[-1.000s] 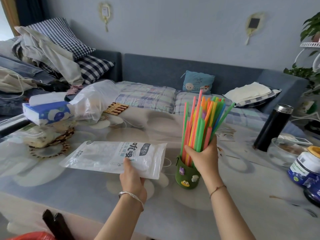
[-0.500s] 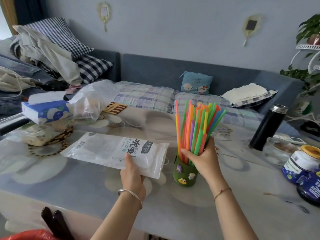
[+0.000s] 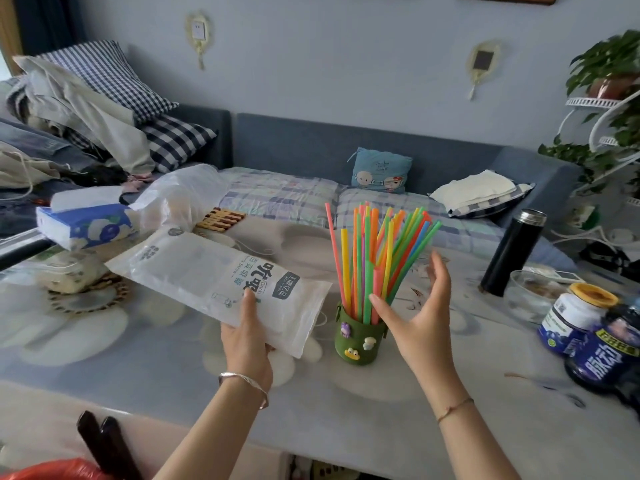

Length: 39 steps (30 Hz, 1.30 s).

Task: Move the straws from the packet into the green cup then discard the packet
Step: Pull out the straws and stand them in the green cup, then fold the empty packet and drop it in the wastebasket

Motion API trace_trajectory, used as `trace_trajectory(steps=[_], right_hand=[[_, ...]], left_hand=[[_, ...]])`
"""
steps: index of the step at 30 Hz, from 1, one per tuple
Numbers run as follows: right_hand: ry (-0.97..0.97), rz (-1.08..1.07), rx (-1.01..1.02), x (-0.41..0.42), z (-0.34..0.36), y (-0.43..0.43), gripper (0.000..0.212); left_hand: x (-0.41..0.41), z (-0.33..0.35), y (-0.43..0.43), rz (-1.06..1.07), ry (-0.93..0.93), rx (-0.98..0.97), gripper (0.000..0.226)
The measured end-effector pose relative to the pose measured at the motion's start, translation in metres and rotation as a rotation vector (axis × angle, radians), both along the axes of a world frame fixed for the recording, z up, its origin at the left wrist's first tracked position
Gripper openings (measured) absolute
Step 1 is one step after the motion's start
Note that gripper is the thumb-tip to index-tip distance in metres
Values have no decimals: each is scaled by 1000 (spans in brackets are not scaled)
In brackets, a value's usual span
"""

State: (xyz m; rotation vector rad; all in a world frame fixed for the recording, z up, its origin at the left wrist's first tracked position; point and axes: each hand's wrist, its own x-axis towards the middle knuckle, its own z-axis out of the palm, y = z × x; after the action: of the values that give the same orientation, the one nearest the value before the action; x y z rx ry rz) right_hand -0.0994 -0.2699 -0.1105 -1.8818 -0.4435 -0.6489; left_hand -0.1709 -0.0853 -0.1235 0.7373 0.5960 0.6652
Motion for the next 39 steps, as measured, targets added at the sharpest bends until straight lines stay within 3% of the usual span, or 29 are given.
trace_trajectory(steps=[4,7,11,13,17,22,26,34,39], right_hand=[[-296,60,35,-26,11,3,42],[-244,219,92,-51,13,16,23],[-12,445,14,-72,16,30,28],[235,587,-27,-76,24,36,35],[631,880,104,-89,36,50,45],[602,880,137,-101,40,67,48],[583,900,119,-109,43,81,57],[476,836,-34,-112,48,109,71],[452,845,-60,-118,46,134,69]], left_hand=[[-27,3,-1,-75,-25,26,34],[-52,3,0,-242,-39,82,25],[-80,13,9,-472,-13,132,28],[-92,19,17,-576,9,192,34],[-116,29,31,-709,64,302,40],[-133,32,58,-569,39,503,46],[-142,38,80,-415,23,506,34],[-165,48,113,-365,36,659,29],[-178,49,131,-318,-35,767,20]])
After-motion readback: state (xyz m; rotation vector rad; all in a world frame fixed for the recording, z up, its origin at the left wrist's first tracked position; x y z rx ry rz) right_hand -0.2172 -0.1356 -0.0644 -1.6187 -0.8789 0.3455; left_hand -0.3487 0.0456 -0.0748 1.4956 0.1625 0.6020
